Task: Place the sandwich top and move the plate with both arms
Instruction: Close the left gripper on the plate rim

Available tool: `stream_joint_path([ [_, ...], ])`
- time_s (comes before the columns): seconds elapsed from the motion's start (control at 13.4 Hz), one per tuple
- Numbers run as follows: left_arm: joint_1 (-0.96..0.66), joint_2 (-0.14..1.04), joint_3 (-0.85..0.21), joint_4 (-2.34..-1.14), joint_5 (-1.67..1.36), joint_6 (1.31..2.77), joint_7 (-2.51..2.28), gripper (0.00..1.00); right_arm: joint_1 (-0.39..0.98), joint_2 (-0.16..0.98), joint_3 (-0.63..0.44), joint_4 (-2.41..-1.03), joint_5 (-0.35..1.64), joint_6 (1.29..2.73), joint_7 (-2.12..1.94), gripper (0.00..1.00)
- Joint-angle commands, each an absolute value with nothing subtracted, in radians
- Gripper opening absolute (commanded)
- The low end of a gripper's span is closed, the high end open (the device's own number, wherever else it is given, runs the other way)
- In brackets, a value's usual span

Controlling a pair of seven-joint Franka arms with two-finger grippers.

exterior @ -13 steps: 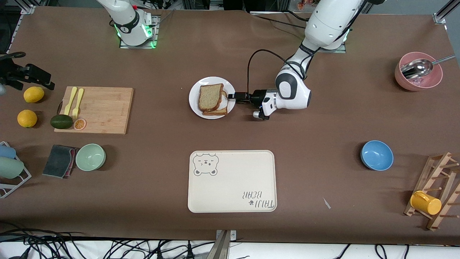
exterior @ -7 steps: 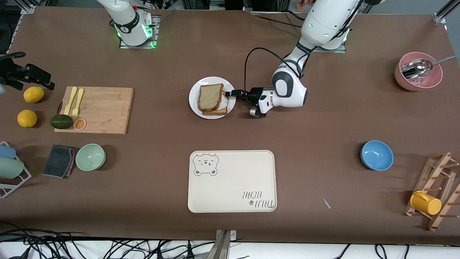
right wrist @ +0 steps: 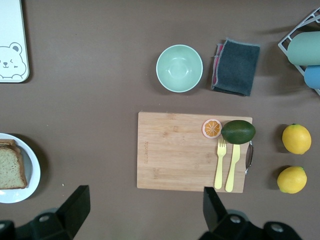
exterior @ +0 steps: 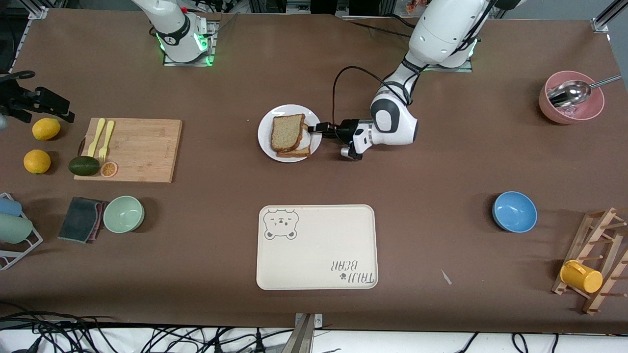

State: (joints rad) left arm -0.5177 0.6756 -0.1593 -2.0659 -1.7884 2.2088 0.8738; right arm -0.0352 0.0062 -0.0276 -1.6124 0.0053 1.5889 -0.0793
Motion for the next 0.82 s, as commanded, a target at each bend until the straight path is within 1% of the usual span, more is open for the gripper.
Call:
stream_joint_path([
  [0.0, -0.526, 0.677, -0.160, -2.063, -1.832, 2.223, 0.919, 0.37, -0.041, -0.008, -0.023, -1.620, 0.023, 1.582, -0.080, 1.00],
  [0.22, -0.525, 0.676, -0.160, -2.059, -1.829, 2.221, 0.920, 0.27, -0.041, -0.008, -0.023, -1.620, 0.023, 1.582, -0.080, 1.00],
  [0.45, -0.520, 0.675, -0.160, -2.054, -1.822, 2.221, 0.922, 0.22, -0.041, -0.008, -0.023, -1.620, 0.025, 1.582, -0.080, 1.00],
  [0.52, -0.520, 0.675, -0.160, -2.054, -1.818, 2.221, 0.922, 0.16, -0.041, -0.008, -0.023, -1.620, 0.023, 1.582, -0.080, 1.00],
  [0.74, -0.520, 0.676, -0.160, -2.048, -1.816, 2.220, 0.937, 0.04, -0.041, -0.008, -0.023, -1.620, 0.023, 1.582, -0.080, 1.00],
])
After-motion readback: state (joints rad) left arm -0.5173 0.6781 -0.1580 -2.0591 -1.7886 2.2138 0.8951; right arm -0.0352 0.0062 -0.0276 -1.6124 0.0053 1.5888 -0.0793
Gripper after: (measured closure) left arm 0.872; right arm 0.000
